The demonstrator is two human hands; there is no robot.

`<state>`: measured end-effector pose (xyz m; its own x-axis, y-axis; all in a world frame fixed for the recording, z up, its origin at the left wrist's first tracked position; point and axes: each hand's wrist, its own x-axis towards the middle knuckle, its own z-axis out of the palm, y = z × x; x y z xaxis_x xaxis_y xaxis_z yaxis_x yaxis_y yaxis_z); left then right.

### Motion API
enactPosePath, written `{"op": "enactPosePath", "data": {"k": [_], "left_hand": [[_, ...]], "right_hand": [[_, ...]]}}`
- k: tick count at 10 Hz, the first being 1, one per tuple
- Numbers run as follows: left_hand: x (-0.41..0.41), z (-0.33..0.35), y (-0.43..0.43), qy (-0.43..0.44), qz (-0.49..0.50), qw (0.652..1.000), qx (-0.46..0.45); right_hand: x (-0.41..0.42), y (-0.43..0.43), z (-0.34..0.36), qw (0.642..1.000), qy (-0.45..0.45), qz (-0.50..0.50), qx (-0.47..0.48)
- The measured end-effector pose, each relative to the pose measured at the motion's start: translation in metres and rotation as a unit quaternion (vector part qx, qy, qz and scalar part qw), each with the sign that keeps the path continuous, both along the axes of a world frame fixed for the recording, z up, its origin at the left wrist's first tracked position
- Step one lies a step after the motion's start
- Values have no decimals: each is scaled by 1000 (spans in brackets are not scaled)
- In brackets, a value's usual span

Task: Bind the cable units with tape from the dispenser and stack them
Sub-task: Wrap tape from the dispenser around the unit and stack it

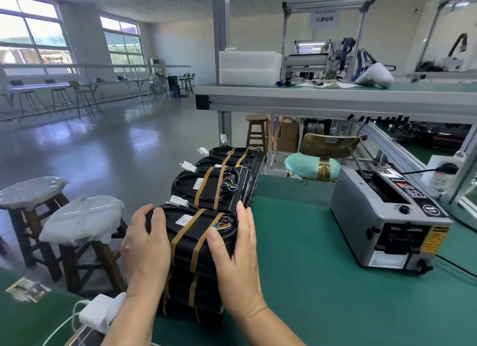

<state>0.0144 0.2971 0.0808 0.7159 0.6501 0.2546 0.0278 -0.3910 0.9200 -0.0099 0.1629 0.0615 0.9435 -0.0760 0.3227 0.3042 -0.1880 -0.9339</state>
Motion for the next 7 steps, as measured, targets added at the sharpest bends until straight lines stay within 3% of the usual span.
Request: {"op": "enactPosePath", "data": {"k": [7], "left_hand": [[-19,29,-25,-90,27,987,134]], "right_hand": [[-3,-23,-2,999,-21,-4,30]]}}
